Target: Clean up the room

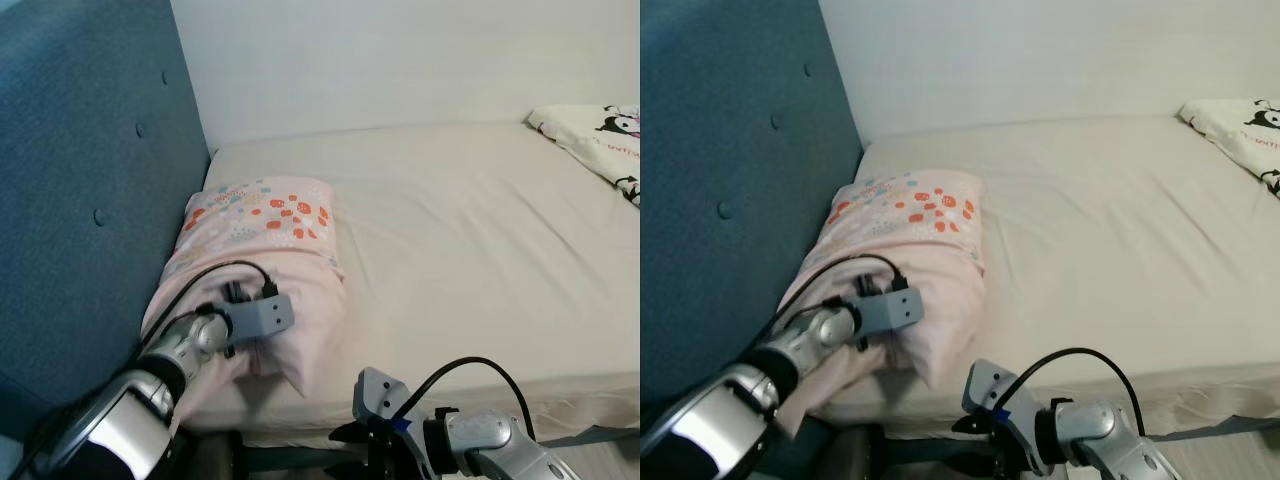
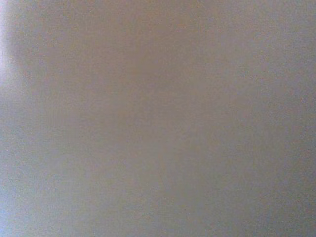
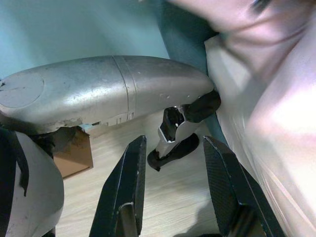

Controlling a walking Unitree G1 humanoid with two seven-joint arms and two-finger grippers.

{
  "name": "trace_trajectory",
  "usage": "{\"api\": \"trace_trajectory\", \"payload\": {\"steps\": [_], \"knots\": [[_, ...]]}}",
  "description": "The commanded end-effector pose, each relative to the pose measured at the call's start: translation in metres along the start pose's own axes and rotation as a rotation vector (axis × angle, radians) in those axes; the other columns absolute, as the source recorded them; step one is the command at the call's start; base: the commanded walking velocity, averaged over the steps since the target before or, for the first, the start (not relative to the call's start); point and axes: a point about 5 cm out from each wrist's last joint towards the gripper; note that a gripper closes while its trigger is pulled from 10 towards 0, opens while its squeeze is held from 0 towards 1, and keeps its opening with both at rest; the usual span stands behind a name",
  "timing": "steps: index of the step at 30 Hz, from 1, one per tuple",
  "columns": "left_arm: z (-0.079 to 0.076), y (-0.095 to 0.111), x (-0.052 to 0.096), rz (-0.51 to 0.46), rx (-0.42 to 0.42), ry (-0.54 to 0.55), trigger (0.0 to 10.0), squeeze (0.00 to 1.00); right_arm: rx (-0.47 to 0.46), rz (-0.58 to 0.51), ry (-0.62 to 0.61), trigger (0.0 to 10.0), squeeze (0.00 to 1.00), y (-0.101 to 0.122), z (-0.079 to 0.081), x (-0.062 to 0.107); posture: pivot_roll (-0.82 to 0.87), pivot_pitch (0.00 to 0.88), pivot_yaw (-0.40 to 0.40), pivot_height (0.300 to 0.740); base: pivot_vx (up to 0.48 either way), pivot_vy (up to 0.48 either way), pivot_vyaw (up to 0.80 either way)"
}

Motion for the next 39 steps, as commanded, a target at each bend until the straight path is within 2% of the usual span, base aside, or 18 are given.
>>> {"api": "trace_trajectory", "payload": {"steps": [1,2,4,8,16,18,19,20,22,24,26,29,32,33,36,37,38,39], "knots": [[0.0,-0.002,0.003,-0.035,0.079,-0.009,0.0,0.0,0.001,0.009,0.004,10.0,0.0,-0.002,0.0,-0.003,-0.08,0.151,0.016,0.612,0.0,0.0,0.0],[0.0,-0.002,0.003,-0.035,0.079,-0.009,0.0,0.0,0.001,0.009,0.004,10.0,0.0,-0.002,0.0,-0.003,-0.08,0.151,0.016,0.612,0.0,0.0,0.0],[-0.017,-0.002,0.011,-0.147,0.181,-0.091,0.0,0.0,0.003,0.005,0.005,10.0,0.0,-0.001,-0.002,-0.005,-0.06,0.142,0.008,0.612,0.0,0.0,0.0],[-0.031,-0.012,0.027,-0.22,0.162,-0.158,0.0,0.0,0.01,-0.009,0.01,10.0,0.0,0.002,-0.005,-0.009,-0.05,0.131,-0.001,0.612,0.0,0.0,0.0],[-0.032,-0.024,0.059,-0.31,0.203,-0.249,0.0,0.0,0.016,-0.034,0.018,10.0,0.0,0.008,-0.008,-0.012,-0.03,0.109,-0.003,0.612,0.0,0.0,0.0],[-0.018,-0.023,0.076,-0.362,0.301,-0.258,0.0,0.0,0.014,-0.048,0.017,10.0,0.0,0.011,-0.01,-0.012,-0.03,0.101,0.002,0.612,0.0,0.0,0.0],[-0.018,-0.023,0.076,-0.362,0.301,-0.258,0.0,0.0,0.014,-0.048,0.017,10.0,0.0,0.011,-0.01,-0.012,-0.03,0.101,0.002,0.612,0.0,0.0,0.0],[-0.006,-0.022,0.085,-0.39,0.349,-0.242,0.0,0.0,0.012,-0.058,0.016,10.0,0.0,0.012,-0.011,-0.011,-0.03,0.095,0.005,0.612,0.0,0.0,0.0],[-0.006,-0.022,0.085,-0.39,0.349,-0.242,0.0,0.0,0.012,-0.058,0.016,10.0,0.0,0.012,-0.011,-0.011,-0.03,0.095,0.005,0.612,0.0,0.0,0.0],[0.016,-0.017,0.107,-0.448,0.447,-0.261,0.0,0.0,0.009,-0.076,0.014,10.0,0.0,0.014,-0.012,-0.01,-0.03,0.085,0.009,0.612,0.0,0.0,0.0],[0.026,-0.012,0.118,-0.487,0.506,-0.29,0.0,0.0,0.006,-0.087,0.012,10.0,0.0,0.015,-0.014,-0.01,-0.02,0.077,0.013,0.612,0.0,0.0,0.0],[0.029,-0.011,0.116,-0.482,0.539,-0.269,0.0,0.0,0.009,-0.092,0.001,10.0,0.0,0.016,-0.016,-0.01,-0.02,0.07,0.019,0.612,0.0,0.0,0.0],[0.029,-0.007,0.099,-0.488,0.61,-0.154,0.0,0.0,0.018,-0.113,-0.051,10.0,0.0,0.017,-0.024,-0.012,0.0,0.056,0.018,0.612,0.0,0.0,0.0],[0.015,-0.009,0.077,-0.409,0.61,-0.064,0.0,0.0,0.015,-0.138,-0.131,10.0,0.0,0.021,-0.034,-0.016,-0.01,0.042,0.026,0.612,0.0,0.0,0.0],[-0.002,-0.008,0.062,-0.353,0.616,-0.003,0.0,0.0,0.014,-0.17,-0.255,10.0,0.0,0.025,-0.046,-0.02,-0.02,0.035,0.031,0.612,0.0,0.0,0.0],[-0.007,-0.005,0.056,-0.341,0.643,0.052,0.8,0.0,0.002,-0.195,-0.344,10.0,0.0,0.027,-0.054,-0.022,-0.03,0.025,0.031,0.612,0.0,0.0,0.0],[-0.007,-0.005,0.056,-0.341,0.643,0.052,0.8,0.0,0.002,-0.195,-0.344,10.0,0.0,0.027,-0.054,-0.022,-0.03,0.025,0.031,0.612,0.0,0.0,0.0],[-0.008,-0.003,0.054,-0.344,0.675,0.119,10.0,0.0,-0.006,-0.222,-0.411,10.0,0.0,0.029,-0.06,-0.023,-0.03,0.025,0.031,0.612,0.0,0.0,0.0]]}}
Point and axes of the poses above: a point about 5 cm out from each wrist's last joint towards the gripper, its own x axis pointing back from the gripper into the wrist, its own y axis along the axis of the wrist's last joint, z = x × y, and after that the axes turned 1 degree about -x, right-handed
